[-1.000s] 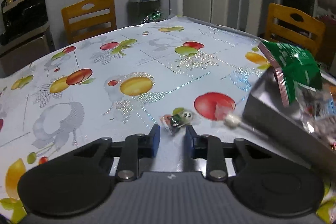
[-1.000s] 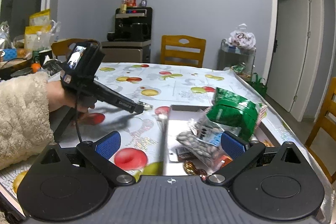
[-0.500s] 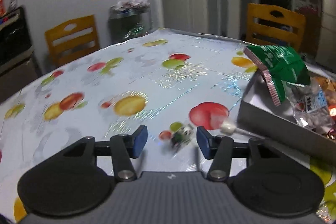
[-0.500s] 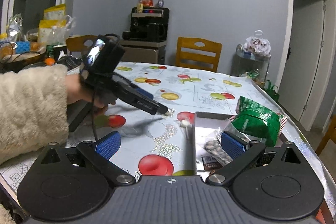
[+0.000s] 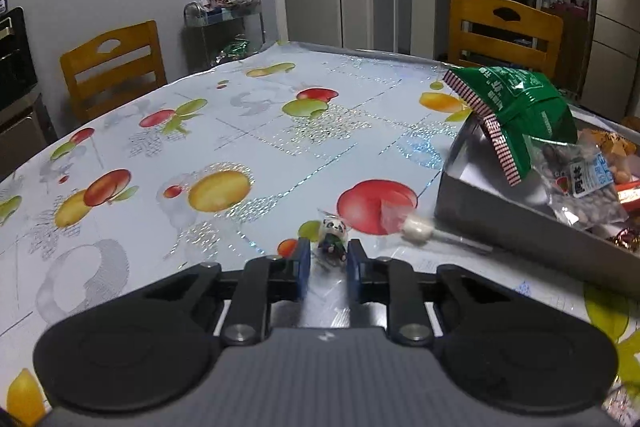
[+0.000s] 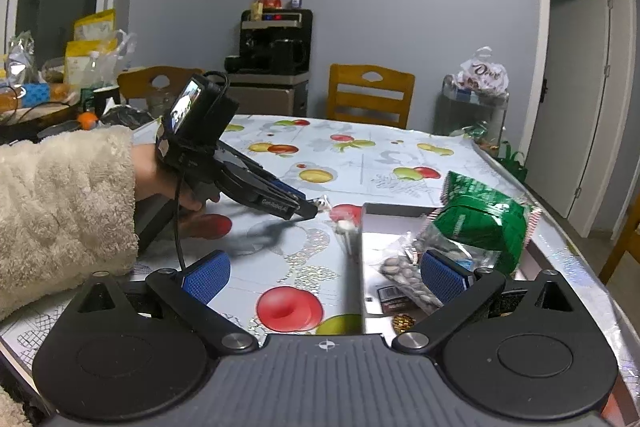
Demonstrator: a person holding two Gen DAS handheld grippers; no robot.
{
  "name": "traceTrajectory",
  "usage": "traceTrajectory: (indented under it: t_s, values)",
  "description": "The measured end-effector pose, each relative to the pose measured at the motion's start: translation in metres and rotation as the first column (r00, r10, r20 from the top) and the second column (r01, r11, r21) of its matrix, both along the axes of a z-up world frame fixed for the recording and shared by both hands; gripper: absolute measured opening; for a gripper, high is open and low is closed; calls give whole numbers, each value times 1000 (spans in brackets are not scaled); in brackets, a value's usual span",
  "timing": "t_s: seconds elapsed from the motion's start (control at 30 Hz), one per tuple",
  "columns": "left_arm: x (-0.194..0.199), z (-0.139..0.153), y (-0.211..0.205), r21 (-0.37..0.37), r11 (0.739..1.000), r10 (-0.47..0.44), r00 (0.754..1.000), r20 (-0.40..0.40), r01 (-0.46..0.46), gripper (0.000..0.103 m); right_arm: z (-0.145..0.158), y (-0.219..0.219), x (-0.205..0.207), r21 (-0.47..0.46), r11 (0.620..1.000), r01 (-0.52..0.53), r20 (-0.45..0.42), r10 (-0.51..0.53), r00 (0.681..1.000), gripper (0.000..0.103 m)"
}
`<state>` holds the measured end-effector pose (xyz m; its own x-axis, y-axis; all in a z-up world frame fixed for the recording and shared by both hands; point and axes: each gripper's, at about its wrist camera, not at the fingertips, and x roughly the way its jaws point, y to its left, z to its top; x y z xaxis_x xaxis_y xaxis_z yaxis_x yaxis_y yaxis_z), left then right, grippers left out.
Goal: Organize snacks
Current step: 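Close left gripper on panda candy while right gripper moves to clear candy packet, then close right gripper on the clear candy packet and lift it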
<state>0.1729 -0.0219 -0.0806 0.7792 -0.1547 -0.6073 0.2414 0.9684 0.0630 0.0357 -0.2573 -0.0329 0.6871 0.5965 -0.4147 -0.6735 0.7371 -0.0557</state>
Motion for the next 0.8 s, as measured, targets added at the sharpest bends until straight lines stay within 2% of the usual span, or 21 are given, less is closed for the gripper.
traceTrajectory:
  t_s: [0.1, 0.17, 0.33, 0.5, 0.6, 0.67, 0.8]
  values:
    - [-7, 1, 5, -10, 1000, 14, 1000, -6, -14, 18, 2, 11, 2, -37, 999, -21, 20, 22, 1000, 102]
    - [-17, 2, 9, -19, 1000, 19, 1000, -14, -19, 18, 6, 17, 7, -43, 998, -39, 4, 39, 999, 102]
    - [-50, 5, 15, 18, 999, 29, 1000, -8, -29, 18, 15, 34, 17, -74, 994, -75, -21, 74, 997, 99]
    - [-78, 4, 34, -22, 998, 66, 998, -6, -66, 18, 23, 62, 35, -126, 983, -134, -70, 126, 990, 88]
    - [-89, 5, 45, -62, 994, 85, 996, 5, -85, 18, 26, 83, 50, -180, 972, -154, -58, 146, 988, 79]
    - [-92, 6, 47, -68, 995, 79, 997, 10, -78, 18, 25, 97, 61, -218, 963, -160, -70, 148, 986, 68]
    - [-94, 5, 46, -76, 996, 51, 999, 0, -51, 18, 20, 123, 95, -316, 936, -153, -130, 117, 985, 62]
